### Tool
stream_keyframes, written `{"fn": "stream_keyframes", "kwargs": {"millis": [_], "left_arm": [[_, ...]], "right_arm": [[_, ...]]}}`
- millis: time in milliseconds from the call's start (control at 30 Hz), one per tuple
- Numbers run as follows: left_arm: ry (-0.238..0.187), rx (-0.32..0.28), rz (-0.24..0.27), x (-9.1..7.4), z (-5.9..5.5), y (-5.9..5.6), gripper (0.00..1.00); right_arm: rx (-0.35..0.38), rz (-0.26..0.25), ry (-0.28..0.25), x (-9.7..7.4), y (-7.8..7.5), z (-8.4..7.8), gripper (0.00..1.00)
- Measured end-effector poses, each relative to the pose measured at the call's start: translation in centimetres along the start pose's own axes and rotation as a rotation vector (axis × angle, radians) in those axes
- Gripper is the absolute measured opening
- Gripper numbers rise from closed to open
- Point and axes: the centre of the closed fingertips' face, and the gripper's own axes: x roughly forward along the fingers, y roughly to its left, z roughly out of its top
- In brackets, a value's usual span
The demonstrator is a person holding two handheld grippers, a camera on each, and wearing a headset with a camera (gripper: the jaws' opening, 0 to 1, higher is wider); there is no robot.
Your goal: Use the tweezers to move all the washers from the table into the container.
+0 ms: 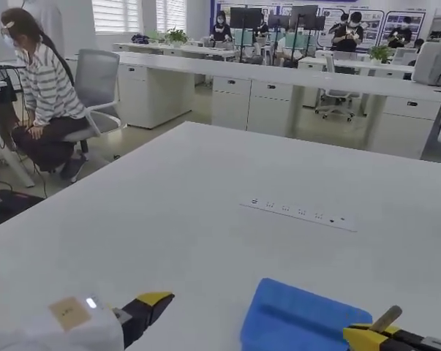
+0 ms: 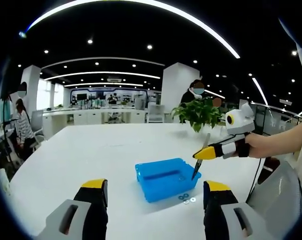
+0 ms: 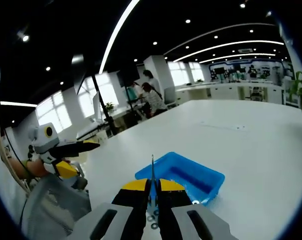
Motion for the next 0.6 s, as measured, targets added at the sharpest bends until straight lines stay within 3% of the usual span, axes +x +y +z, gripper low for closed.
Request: {"fn": "stream_keyframes", "kwargs": {"millis": [400,600], "left_arm": [[-0.002,-0.002,0.0,-0.1,0.0,0.1,0.78],[-0.001,0.0,0.0,0.0,0.0,0.0,0.78]], "right_arm": [[0.003,0.005,0.099,1.0,0.4,-4.2,0.03],[-0.057,0.018,0.165,1.5,0.9,-5.6,0.03]]}}
